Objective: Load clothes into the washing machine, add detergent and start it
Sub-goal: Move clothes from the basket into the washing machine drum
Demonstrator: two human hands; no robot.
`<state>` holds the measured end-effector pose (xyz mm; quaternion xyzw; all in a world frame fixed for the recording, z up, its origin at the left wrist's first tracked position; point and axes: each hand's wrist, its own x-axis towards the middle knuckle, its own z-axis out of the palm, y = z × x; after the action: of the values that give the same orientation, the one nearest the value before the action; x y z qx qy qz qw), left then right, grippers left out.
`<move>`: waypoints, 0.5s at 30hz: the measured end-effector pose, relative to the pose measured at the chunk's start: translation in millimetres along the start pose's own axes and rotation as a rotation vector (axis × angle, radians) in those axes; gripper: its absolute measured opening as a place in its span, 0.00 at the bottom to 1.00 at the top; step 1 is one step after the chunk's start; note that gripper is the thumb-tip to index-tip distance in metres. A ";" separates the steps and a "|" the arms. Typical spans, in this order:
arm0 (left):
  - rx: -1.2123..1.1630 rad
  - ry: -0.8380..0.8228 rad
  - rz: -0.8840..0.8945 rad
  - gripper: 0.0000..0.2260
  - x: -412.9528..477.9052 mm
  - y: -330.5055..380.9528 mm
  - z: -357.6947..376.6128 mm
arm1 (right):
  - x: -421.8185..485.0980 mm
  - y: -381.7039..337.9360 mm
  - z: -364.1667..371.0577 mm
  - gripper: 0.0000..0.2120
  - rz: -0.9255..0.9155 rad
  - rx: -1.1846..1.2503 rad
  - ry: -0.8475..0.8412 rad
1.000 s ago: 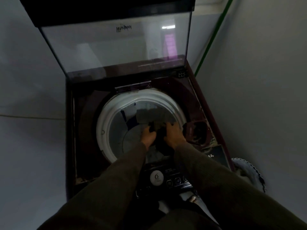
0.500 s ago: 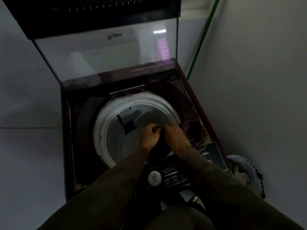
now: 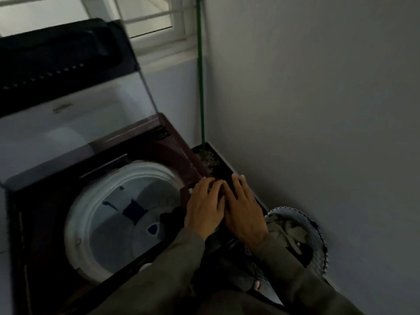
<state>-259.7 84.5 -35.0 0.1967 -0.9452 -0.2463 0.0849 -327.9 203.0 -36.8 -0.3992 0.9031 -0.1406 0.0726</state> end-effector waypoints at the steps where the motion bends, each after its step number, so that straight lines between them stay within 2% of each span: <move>1: 0.034 -0.025 0.024 0.19 0.9 13.4 8.0 | -7.7 14.2 -0.5 0.30 0.031 0.002 -0.012; 7: 0.157 -0.163 0.151 0.21 1.3 80.4 75.6 | -60.7 99.7 5.5 0.34 0.185 0.060 -0.074; 15: 0.191 -0.343 0.119 0.23 -19.1 131.5 179.8 | -120.9 210.3 73.4 0.35 0.411 0.099 -0.257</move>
<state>-332.1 275.5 -126.0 0.1027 -0.9749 -0.1798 -0.0817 -376.2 413.2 -169.8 -0.2178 0.9407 -0.1149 0.2332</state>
